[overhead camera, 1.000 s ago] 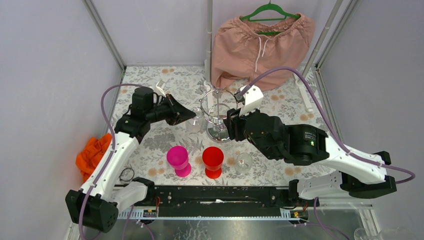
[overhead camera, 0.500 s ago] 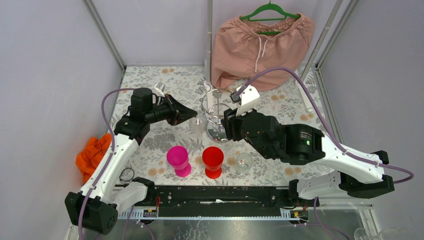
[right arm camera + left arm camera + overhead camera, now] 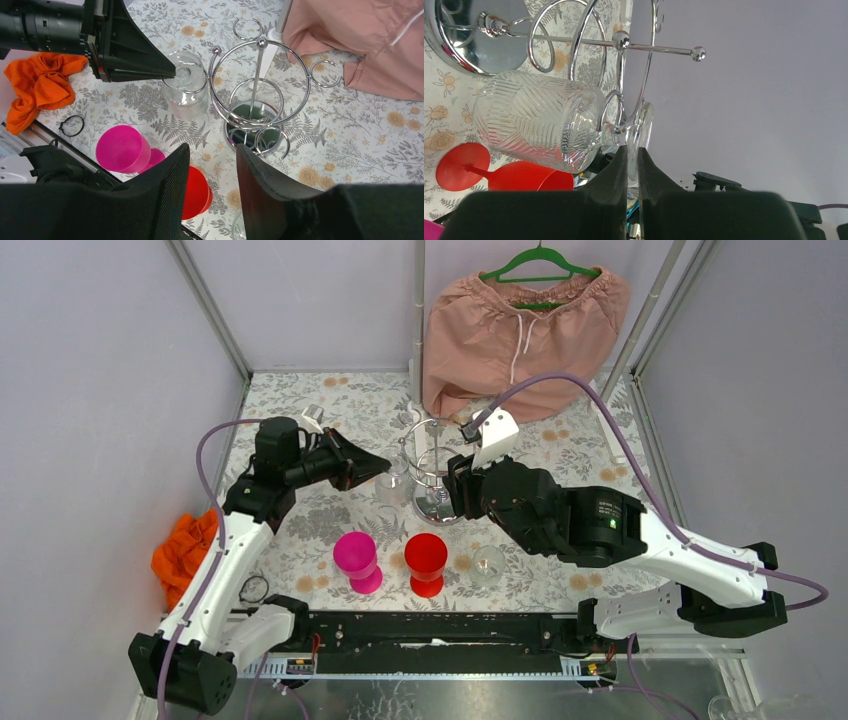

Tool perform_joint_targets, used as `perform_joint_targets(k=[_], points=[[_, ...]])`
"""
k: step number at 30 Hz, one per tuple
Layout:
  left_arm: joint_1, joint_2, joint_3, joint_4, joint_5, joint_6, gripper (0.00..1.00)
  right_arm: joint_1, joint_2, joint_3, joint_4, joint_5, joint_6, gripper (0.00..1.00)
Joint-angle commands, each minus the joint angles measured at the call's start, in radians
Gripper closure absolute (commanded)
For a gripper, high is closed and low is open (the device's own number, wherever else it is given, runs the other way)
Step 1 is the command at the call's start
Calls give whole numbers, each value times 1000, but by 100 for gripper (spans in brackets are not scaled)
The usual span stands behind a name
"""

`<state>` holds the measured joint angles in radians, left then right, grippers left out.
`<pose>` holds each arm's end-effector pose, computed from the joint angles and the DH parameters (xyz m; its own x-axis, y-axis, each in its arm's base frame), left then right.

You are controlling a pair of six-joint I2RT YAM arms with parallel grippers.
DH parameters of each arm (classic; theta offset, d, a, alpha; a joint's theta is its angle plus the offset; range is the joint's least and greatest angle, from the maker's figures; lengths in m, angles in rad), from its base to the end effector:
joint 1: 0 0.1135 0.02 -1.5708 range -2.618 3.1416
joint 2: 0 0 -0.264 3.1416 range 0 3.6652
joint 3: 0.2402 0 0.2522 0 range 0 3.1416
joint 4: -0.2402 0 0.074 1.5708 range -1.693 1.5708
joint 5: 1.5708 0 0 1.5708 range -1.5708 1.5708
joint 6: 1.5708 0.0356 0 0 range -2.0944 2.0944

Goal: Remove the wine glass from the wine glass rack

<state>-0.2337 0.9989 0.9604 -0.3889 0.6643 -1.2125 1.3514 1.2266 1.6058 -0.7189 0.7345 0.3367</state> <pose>0.2061 -0.0716 0.3437 -0.8233 -0.5620 -0.0798 -0.1223 0.3129 -0.9419 0.0736 0.2202 0.4750 -0.2623 -0.0498 -0.9637 -0.5299 0.8420 0.1007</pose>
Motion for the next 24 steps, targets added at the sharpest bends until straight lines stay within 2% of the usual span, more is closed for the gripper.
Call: perform_joint_targets(k=[1,18,24], points=[[39,-40,27,55,36,4,100,-15,-8,-12,38,-15,-4,54],[109,-75,45,-33,52,56,100,-61,-28,-46,50,-60,-1,54],[147,-80,98,-92,31,96,100,-76,-38,-65,56,-75,7,54]])
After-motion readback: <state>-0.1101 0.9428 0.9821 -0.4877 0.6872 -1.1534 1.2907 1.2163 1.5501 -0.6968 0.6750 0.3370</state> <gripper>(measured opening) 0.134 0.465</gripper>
